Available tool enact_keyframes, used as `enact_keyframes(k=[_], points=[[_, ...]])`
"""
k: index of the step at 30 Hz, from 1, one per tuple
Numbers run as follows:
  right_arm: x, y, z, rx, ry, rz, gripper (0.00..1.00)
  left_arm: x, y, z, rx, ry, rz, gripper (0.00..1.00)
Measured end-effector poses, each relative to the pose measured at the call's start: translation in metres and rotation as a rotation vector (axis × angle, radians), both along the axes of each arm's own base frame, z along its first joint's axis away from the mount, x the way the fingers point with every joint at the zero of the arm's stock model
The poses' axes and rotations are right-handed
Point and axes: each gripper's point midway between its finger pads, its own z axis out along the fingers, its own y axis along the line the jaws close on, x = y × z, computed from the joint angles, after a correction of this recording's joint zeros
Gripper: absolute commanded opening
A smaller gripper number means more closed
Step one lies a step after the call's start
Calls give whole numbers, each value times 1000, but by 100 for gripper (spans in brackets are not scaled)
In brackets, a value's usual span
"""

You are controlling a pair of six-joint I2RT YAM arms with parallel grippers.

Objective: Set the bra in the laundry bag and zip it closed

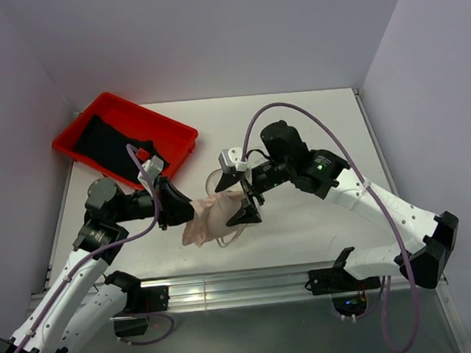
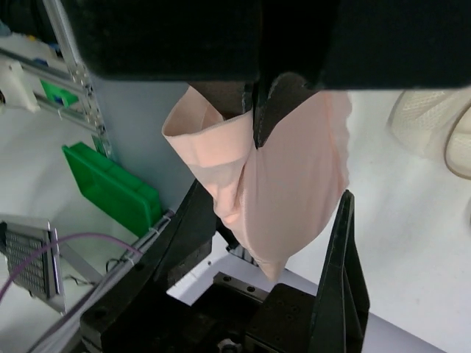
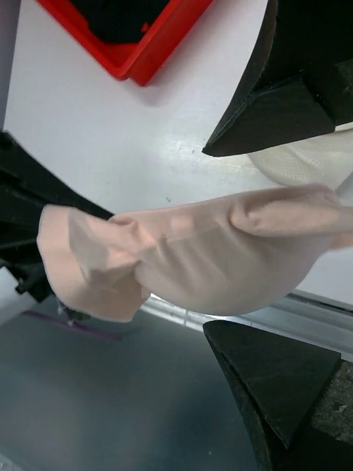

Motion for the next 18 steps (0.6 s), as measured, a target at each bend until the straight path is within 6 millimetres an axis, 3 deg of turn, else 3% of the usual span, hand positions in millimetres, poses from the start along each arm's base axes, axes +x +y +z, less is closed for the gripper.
enact_keyframes(k=[6, 9, 12, 14, 15, 16, 17, 18], points=[[-20, 0, 5, 40, 48, 105, 100, -10, 0, -1, 24, -18, -64, 0], [-32, 1, 3, 71, 92, 150, 90, -10, -1, 0, 29, -31, -67, 0], [-39, -1, -6, 85, 140, 144, 73, -10, -1, 2, 31, -32, -65, 0], [-41, -2, -8, 89, 159, 132, 53, -9, -1, 3, 32, -39, -63, 2], [-41, -2, -7, 94, 166, 123, 46, -9, -1, 4, 33, -43, -59, 8], [-40, -2, -4, 103, 169, 112, 30, -8, -1, 6, 34, -47, -54, 27], [-39, -1, -1, 113, 165, 101, 22, -7, -1, 7, 35, -56, -47, 37], [-38, -1, 4, 124, 165, 89, 16, -4, -1, 8, 36, -63, -33, 55]])
